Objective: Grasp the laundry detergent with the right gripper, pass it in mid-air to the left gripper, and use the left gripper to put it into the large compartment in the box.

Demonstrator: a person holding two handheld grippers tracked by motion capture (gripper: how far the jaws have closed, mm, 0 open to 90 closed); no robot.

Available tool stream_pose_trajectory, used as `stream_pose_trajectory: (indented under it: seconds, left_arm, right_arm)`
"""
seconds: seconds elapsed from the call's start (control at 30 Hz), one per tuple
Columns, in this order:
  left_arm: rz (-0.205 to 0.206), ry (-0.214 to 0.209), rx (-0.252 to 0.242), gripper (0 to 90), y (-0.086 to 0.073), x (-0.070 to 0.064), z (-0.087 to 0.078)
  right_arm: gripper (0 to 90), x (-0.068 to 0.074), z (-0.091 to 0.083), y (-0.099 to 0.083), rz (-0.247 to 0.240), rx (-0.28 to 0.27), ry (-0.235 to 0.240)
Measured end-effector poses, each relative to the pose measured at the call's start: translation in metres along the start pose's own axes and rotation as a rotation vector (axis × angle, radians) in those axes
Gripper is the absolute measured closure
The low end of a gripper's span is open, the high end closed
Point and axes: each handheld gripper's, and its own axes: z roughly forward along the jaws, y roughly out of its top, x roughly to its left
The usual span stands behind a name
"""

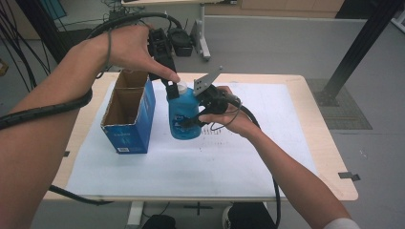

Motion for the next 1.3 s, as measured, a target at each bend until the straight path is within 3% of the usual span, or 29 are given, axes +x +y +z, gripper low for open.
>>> stream_pose_trajectory:
  seconds: [0.67,1.3]
  left_arm:
    - [0.075,-0.032,0.024,6.3,0.017,-0.004,0.025]
    - [0.086,-0.068,0.023,6.4,0.02,-0.008,0.039]
  right_arm:
    - [42.6,0.012,0.002,0.007,-0.059,-0.026,0.034]
    - [42.6,0.014,-0.008,0.008,-0.068,-0.05,0.041]
